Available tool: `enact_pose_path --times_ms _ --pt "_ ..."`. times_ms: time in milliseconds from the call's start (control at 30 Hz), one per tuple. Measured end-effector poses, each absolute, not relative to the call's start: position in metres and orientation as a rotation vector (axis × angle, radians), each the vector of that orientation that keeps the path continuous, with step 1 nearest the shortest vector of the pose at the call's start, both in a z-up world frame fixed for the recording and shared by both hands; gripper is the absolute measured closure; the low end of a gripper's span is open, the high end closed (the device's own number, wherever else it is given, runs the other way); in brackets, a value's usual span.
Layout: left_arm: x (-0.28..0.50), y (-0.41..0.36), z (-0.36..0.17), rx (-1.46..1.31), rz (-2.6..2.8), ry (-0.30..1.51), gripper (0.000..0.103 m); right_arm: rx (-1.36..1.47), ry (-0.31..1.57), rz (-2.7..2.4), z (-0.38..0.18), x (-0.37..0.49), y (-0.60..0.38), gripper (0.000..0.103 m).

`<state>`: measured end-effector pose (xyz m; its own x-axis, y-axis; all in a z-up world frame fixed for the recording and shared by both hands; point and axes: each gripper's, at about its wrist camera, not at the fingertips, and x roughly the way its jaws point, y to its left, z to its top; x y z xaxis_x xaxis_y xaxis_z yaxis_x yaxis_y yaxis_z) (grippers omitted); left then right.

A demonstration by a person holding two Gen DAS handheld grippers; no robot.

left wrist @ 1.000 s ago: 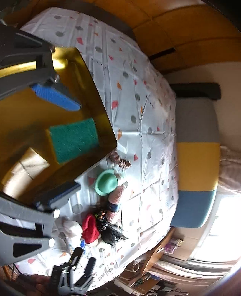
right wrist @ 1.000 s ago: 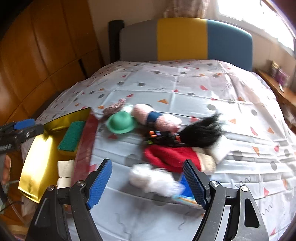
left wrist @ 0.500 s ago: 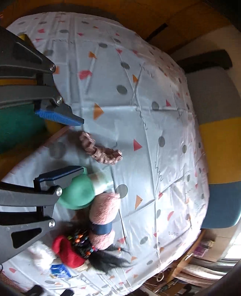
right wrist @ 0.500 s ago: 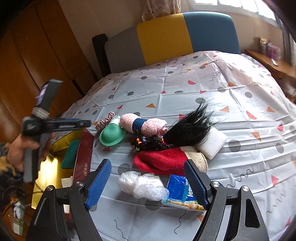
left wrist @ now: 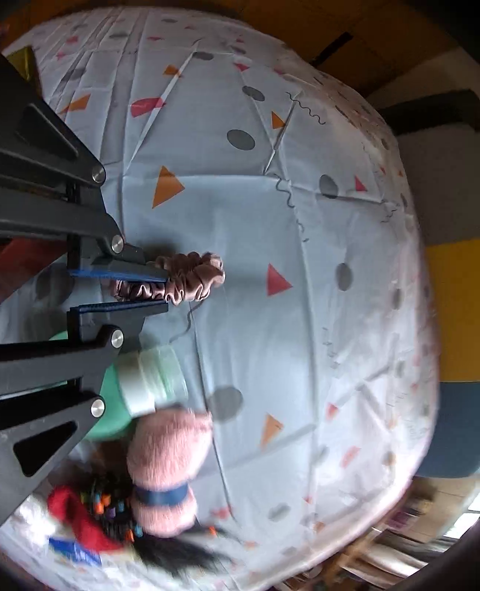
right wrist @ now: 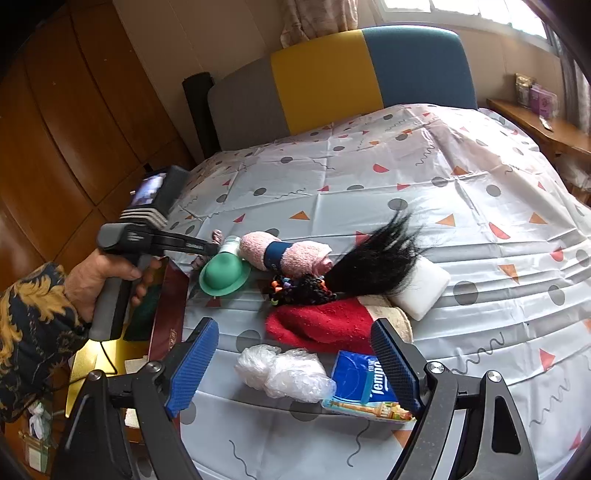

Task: Organize soft objects
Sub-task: 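Reach to the brown scrunchie and grasp it with the left gripper, then carry the scrunchie into the tray with the left gripper while the right gripper grasps the green hat-shaped bottle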

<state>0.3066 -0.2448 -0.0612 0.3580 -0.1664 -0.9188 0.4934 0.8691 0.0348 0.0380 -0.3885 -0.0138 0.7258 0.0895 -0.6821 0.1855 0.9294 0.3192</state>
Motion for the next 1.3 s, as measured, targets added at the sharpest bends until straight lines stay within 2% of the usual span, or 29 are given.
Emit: enact_pose_path --times_ms 267,500,800,967,1200,1233,1300 --pt "0.244 -0.195 0.020 0.135 -0.600 0.952 0.095 0.391 0.759 -0.063 -0.015 0.038 -0.390 0.018" --pt "0.180 -0.132 0.060 0.041 -0.596 0.842 0.095 0.412 0.832 0.015 -0.028 0.049 -0.371 0.020" --pt "0.134 -0.052 0.038 -0.044 -0.511 0.858 0.095 0.518 0.967 0.164 -0.040 0.134 -0.330 0.020" --pt "0.116 -0.016 0.026 -0.103 -0.482 0.875 0.095 0.585 1.063 0.110 -0.063 0.192 -0.317 0.006" --pt "0.106 0.013 0.009 -0.160 -0.456 0.909 0.095 0.530 1.164 0.010 -0.086 0.247 -0.303 0.005" --pt "0.105 0.015 0.007 -0.165 -0.452 0.912 0.095 0.520 1.174 0.013 -0.087 0.250 -0.301 0.006" --pt "0.105 0.019 0.003 -0.178 -0.448 0.924 0.095 0.448 1.195 -0.012 -0.090 0.255 -0.295 0.022"
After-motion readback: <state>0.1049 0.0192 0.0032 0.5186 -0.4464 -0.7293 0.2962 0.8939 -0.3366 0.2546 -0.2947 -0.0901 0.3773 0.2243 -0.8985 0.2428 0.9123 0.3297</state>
